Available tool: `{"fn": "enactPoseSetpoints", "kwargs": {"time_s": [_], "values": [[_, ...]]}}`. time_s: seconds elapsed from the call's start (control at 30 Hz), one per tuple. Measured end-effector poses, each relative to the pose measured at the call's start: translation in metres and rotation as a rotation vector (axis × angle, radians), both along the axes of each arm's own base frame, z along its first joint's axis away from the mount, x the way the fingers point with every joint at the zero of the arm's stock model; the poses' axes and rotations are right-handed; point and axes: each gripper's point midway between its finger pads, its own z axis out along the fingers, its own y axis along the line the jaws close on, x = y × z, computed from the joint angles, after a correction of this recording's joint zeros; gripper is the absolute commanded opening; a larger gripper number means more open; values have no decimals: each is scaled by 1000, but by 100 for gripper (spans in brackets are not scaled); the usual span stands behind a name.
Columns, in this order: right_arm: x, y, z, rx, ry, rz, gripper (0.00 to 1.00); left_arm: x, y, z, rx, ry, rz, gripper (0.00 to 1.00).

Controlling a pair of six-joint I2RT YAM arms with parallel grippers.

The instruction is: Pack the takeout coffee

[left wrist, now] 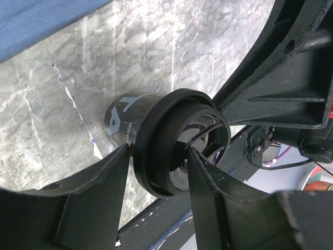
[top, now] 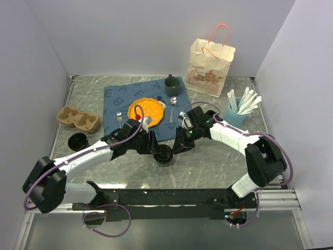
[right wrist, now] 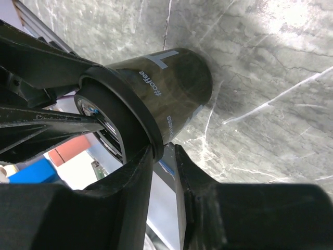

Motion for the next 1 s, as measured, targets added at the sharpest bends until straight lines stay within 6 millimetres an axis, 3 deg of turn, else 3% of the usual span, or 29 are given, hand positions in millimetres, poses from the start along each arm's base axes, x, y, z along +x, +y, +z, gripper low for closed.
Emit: {"fn": "enactPoseSetpoints", "kwargs": {"time_s": [0.17, 0.27, 0.47, 0.67, 1.0], "values": [[2, -3, 6, -44, -8, -7, 33, 0, 0, 0, 0, 0, 1, 52], [11, -2, 21, -62, -43, -9, 36, 0, 0, 0, 0, 0, 1, 52], [22, 6, 41, -32, -99, -3, 54, 0, 0, 0, 3, 4, 0, 52], [14, 11, 39, -19, -103, 33, 63, 0, 0, 1, -2, 15, 10, 52], [9, 15, 21, -47, -89, 93, 59, 0, -1, 1, 1, 24, 11, 52]]}}
